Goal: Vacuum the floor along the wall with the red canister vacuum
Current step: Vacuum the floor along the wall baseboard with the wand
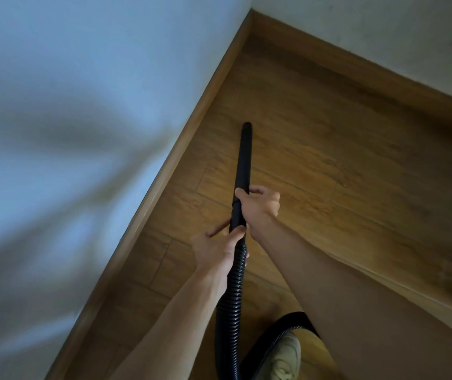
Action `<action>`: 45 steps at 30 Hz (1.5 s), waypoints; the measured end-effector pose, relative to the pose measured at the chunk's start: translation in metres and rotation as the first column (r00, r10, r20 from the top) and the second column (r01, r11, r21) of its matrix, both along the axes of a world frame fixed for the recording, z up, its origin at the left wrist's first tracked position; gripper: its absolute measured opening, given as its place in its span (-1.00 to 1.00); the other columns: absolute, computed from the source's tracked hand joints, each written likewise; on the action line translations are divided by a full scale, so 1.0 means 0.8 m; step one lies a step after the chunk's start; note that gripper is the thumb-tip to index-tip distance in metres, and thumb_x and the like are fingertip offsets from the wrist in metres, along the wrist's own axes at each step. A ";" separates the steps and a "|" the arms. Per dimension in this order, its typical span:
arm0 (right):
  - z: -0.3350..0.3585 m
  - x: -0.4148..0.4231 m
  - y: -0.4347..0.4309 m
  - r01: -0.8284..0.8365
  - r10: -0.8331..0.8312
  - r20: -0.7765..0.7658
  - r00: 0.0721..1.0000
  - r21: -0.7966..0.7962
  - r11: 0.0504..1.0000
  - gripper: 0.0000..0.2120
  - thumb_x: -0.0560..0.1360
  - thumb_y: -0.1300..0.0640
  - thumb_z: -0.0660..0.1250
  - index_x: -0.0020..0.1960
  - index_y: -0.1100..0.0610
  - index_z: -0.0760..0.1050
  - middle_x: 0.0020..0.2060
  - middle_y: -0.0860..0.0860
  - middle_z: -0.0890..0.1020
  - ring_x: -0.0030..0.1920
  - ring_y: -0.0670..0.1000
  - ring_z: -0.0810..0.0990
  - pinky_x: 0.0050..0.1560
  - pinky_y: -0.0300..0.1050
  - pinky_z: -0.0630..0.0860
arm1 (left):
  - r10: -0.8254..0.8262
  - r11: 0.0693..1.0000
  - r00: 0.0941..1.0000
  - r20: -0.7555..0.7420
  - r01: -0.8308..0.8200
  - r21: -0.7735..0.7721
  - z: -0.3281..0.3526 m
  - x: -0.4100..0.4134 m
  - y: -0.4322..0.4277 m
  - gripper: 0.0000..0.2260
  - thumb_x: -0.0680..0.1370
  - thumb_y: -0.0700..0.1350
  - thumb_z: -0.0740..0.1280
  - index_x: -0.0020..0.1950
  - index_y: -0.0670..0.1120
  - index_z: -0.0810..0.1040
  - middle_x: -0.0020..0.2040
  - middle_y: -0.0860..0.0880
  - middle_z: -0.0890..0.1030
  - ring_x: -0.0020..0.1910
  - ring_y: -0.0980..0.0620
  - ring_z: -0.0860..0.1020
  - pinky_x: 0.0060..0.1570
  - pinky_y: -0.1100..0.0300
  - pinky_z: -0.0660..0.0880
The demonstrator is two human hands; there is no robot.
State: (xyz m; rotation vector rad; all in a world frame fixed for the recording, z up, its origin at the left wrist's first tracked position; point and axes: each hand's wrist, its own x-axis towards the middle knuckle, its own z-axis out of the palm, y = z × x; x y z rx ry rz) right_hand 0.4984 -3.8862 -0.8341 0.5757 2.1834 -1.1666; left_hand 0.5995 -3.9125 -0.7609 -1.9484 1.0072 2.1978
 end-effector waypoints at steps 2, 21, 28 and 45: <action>0.000 0.015 -0.022 -0.041 0.041 0.002 0.999 -0.019 0.999 -0.67 0.43 0.05 0.55 0.16 0.07 0.61 0.06 0.10 0.69 -0.07 0.11 0.71 -0.07 0.07 0.70 | 0.031 0.999 0.999 0.023 -0.031 -0.019 0.001 0.015 -0.014 -0.78 0.38 -0.23 0.57 -0.02 -0.05 0.69 -0.26 -0.25 0.70 -0.36 -0.17 0.64 -0.29 0.00 0.62; 0.015 0.084 -0.003 -0.104 0.106 0.105 0.989 -0.027 0.994 -0.67 0.44 0.08 0.53 0.15 0.04 0.53 -0.08 0.03 0.71 -0.24 0.01 0.71 -0.22 -0.03 0.70 | 0.060 0.997 0.998 0.026 -0.058 -0.044 0.005 0.089 0.004 -0.75 0.40 -0.28 0.55 0.03 -0.09 0.64 -0.29 -0.32 0.67 -0.44 -0.15 0.57 -0.47 0.13 0.50; 0.011 0.153 -0.032 -0.230 0.236 0.101 0.967 -0.066 0.971 -0.68 0.44 0.08 0.52 0.11 -0.02 0.46 -0.12 0.05 0.71 -0.23 0.02 0.71 -0.24 -0.06 0.67 | 0.104 0.992 0.993 0.056 -0.100 -0.077 0.004 0.161 -0.016 -0.77 0.41 -0.29 0.53 0.02 -0.09 0.64 -0.28 -0.25 0.69 -0.45 -0.16 0.59 -0.46 0.12 0.54; -0.001 0.262 -0.005 -0.233 0.238 0.119 0.964 -0.059 0.971 -0.66 0.46 0.09 0.52 0.12 -0.05 0.44 -0.11 0.05 0.70 -0.22 0.04 0.72 -0.20 0.08 0.71 | 0.028 0.999 0.998 0.055 -0.027 -0.033 -0.012 0.274 0.001 -0.78 0.43 -0.29 0.51 0.02 -0.07 0.63 -0.25 -0.26 0.69 -0.45 -0.15 0.61 -0.45 0.11 0.53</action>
